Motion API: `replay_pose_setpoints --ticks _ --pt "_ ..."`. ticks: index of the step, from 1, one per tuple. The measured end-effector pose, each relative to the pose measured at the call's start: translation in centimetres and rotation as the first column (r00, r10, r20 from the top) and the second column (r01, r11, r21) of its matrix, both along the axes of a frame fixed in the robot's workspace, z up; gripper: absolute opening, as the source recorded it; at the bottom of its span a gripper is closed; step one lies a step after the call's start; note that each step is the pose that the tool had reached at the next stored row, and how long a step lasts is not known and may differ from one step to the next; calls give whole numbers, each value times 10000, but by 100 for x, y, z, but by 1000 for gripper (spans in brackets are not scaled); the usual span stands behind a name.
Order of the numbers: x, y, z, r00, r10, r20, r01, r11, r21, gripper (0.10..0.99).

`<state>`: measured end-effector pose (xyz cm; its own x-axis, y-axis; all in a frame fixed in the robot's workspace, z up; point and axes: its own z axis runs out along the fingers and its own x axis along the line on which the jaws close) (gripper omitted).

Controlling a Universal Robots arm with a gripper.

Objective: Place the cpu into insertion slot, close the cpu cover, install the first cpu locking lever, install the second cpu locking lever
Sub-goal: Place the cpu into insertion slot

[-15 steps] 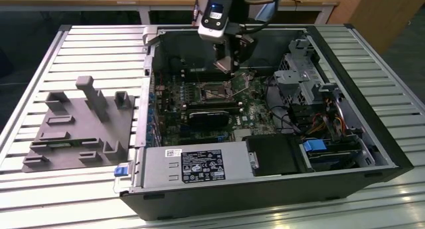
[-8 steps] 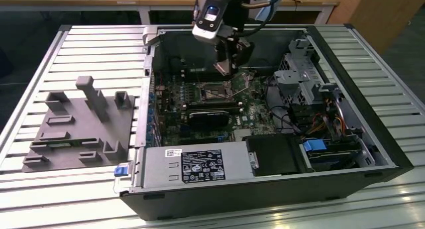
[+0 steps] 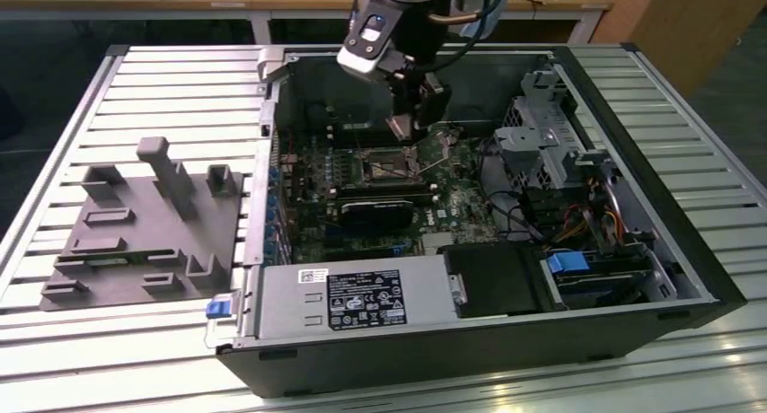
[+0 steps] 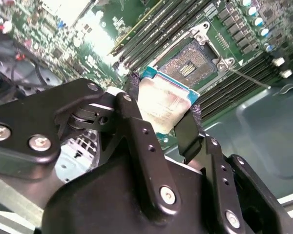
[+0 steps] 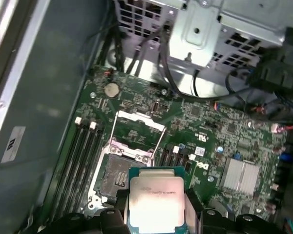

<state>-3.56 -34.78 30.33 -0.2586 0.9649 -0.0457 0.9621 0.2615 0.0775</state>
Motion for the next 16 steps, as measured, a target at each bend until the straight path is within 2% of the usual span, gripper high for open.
replay_pose_setpoints --ticks 3,6,9,13,16 --pt "0 0 -25 9985 -539 1 539 9985 1 541" --pt "0 0 -50 9941 -1088 0 1088 9941 0 541" --pt "0 0 -71 9867 -1623 0 1623 9867 0 541" --pt "-2 0 -98 9727 -2319 0 2319 9727 0 541" --pt "-18 1 -127 9702 -2423 0 2423 9702 1 541"
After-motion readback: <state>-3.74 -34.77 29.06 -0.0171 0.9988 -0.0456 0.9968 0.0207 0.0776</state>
